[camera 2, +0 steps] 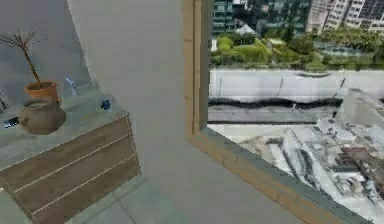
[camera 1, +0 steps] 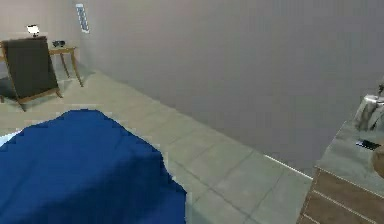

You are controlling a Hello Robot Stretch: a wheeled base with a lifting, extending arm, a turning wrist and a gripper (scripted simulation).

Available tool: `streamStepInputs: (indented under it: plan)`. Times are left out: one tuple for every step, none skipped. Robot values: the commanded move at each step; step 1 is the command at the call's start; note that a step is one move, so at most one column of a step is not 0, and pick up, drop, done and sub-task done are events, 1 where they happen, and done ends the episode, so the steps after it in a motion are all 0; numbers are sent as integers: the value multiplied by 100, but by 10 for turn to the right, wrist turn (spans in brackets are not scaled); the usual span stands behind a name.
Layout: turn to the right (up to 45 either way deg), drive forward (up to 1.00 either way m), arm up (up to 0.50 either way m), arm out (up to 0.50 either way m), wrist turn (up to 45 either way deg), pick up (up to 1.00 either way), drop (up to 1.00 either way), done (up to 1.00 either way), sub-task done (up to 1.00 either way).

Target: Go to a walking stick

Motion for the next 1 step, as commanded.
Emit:
streamStepInputs:
  plan:
    - [0, 80, 0, 0, 0, 0, 0, 0, 0]
